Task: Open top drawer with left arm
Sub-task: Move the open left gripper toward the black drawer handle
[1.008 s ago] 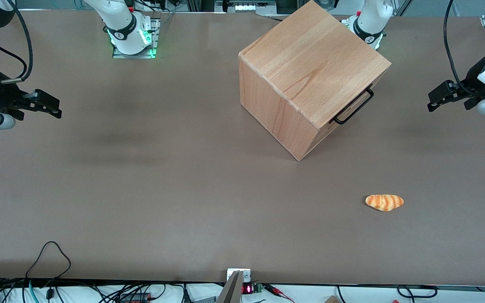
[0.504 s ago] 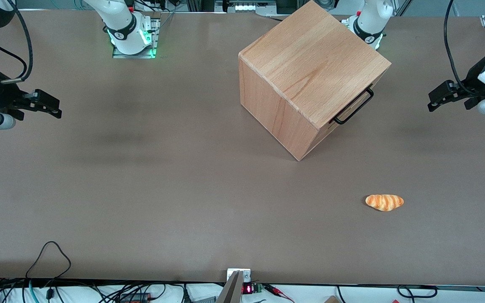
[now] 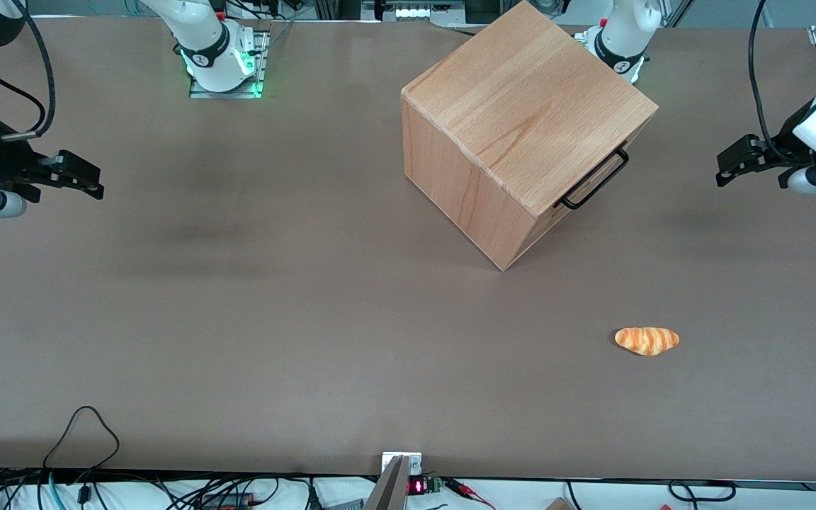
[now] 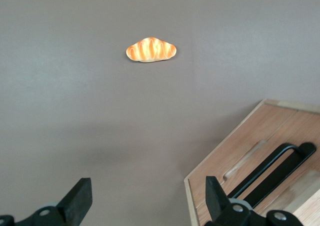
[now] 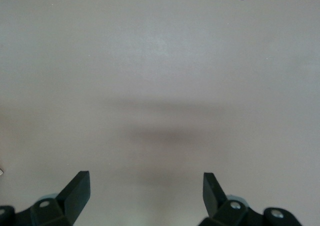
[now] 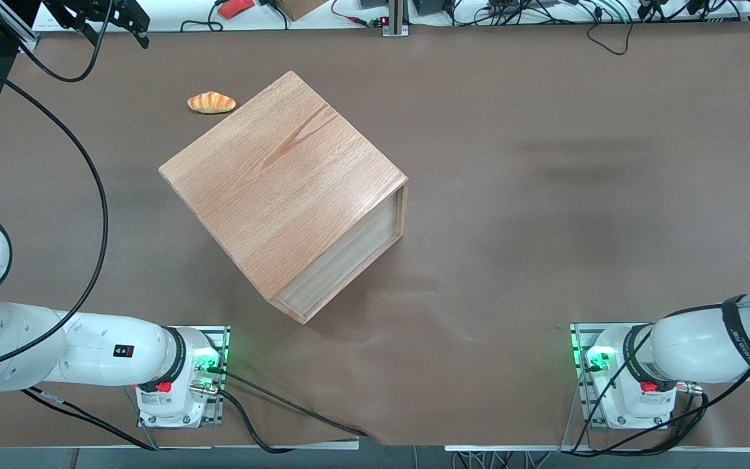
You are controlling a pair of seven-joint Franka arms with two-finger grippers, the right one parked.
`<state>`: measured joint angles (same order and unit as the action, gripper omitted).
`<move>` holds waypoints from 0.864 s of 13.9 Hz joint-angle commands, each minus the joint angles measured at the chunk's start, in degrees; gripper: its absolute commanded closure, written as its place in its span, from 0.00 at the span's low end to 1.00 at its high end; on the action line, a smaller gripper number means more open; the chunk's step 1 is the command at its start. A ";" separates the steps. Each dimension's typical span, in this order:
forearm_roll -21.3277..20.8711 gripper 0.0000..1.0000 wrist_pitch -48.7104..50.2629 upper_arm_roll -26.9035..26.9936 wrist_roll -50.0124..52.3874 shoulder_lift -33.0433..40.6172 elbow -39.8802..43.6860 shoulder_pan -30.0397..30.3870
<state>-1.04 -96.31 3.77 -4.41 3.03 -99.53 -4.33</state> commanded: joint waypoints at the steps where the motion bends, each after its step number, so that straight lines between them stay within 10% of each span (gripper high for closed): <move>1: -0.37 0.00 0.51 -0.34 -7.60 -0.74 -1.10 0.02; 12: 9.39 0.00 -1.24 -2.98 -23.36 -2.50 -7.61 -0.33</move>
<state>6.94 -96.67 0.74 -24.64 0.36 -106.15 -4.79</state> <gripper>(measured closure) 0.000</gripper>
